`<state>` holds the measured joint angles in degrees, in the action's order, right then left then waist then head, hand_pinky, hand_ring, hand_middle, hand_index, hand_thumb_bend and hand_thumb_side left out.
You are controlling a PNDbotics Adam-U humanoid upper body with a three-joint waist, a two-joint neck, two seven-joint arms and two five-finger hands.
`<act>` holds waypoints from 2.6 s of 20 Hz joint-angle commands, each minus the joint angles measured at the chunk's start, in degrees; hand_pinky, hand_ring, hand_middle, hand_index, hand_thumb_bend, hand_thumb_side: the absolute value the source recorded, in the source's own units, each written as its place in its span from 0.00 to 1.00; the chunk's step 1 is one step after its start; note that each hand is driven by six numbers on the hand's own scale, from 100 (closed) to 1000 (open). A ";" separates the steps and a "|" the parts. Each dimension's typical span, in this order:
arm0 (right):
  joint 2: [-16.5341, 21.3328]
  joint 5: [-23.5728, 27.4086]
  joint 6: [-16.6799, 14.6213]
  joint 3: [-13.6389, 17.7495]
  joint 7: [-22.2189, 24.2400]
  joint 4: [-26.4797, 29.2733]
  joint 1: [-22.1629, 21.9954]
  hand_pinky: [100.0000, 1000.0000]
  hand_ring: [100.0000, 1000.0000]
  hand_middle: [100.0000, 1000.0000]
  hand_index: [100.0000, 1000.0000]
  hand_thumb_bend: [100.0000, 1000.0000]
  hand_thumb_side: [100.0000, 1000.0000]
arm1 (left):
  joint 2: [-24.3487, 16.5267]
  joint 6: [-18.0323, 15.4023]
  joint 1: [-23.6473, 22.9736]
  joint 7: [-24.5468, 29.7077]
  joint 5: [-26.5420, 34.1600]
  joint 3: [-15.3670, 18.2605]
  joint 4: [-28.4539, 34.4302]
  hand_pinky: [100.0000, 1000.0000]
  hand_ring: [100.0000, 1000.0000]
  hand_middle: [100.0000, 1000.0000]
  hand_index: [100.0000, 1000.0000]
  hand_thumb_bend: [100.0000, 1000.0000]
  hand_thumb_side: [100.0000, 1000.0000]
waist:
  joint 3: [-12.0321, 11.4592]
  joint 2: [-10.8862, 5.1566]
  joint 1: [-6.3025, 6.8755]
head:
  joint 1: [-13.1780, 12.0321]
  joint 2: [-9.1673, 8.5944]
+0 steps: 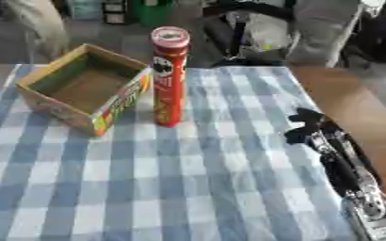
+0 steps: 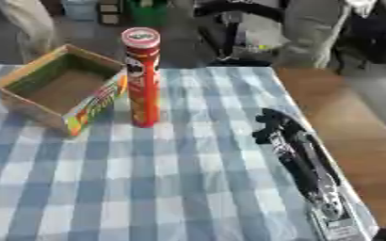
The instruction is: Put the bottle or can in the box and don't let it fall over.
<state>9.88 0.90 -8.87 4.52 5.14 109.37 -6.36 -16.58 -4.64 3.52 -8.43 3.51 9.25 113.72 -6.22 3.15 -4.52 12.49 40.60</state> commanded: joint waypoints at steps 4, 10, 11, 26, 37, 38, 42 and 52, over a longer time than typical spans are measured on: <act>0.58 0.58 -0.06 0.09 0.17 1.40 0.36 0.62 0.62 0.72 0.84 0.00 0.69 | -0.11 0.22 0.20 0.22 -0.24 0.44 0.84 0.66 0.49 0.49 0.63 0.00 0.68 | -0.02 -0.15 0.16 | -0.31 -0.90; 0.65 0.61 -0.02 -0.08 0.34 1.37 0.36 0.62 0.62 0.72 0.84 0.00 0.69 | 0.07 0.30 -0.07 0.33 -0.32 0.45 0.83 0.66 0.49 0.49 0.63 0.00 0.68 | -0.10 -0.19 0.19 | -2.99 -0.06; 0.65 0.61 -0.02 -0.11 0.38 1.38 0.33 0.62 0.62 0.72 0.84 0.00 0.69 | 0.10 0.33 -0.07 0.38 -0.34 0.41 0.82 0.66 0.49 0.49 0.63 0.00 0.68 | -0.09 -0.21 0.18 | -3.40 -0.01; 5.12 0.70 -0.87 -0.43 0.72 4.56 -0.14 0.63 0.63 0.73 0.86 0.00 0.63 | 0.10 0.46 0.00 0.80 -0.63 0.18 0.87 0.66 0.49 0.49 0.62 0.00 0.68 | -0.93 -0.03 -0.16 | -2.98 -1.12; 34.33 7.69 -9.55 -0.11 2.23 5.22 9.27 0.68 0.72 0.81 0.93 0.00 0.44 | -0.07 0.61 0.03 2.07 -0.52 -0.61 0.49 0.67 0.50 0.49 0.62 0.00 0.68 | -1.54 -0.31 -0.81 | -2.27 -2.16; 36.69 8.47 -9.37 -0.31 2.66 5.22 10.91 0.68 0.73 0.81 0.93 0.00 0.43 | -0.08 0.59 0.06 2.22 -0.46 -0.71 0.50 0.67 0.50 0.49 0.62 0.00 0.68 | -1.67 -0.31 -0.79 | -2.16 -2.27; 43.54 11.69 -6.98 -1.56 4.59 5.22 18.05 0.70 0.75 0.83 0.94 0.00 0.40 | 0.05 0.54 0.28 2.71 -0.21 -1.02 0.51 0.67 0.50 0.50 0.62 0.00 0.69 | -2.28 -0.24 -0.71 | -1.40 -2.77; 46.23 10.42 1.35 -9.01 13.73 -4.32 41.58 0.81 0.89 0.92 0.98 0.00 0.40 | 0.34 0.44 0.96 3.97 0.55 -2.03 0.48 0.67 0.50 0.50 0.62 0.00 0.69 | -4.93 0.29 0.03 | 1.48 -4.13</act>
<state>54.45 12.30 -8.06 -4.07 17.52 106.80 34.18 -15.69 -4.13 3.77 -4.80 3.82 7.39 113.55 -11.37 3.66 -4.77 13.40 37.40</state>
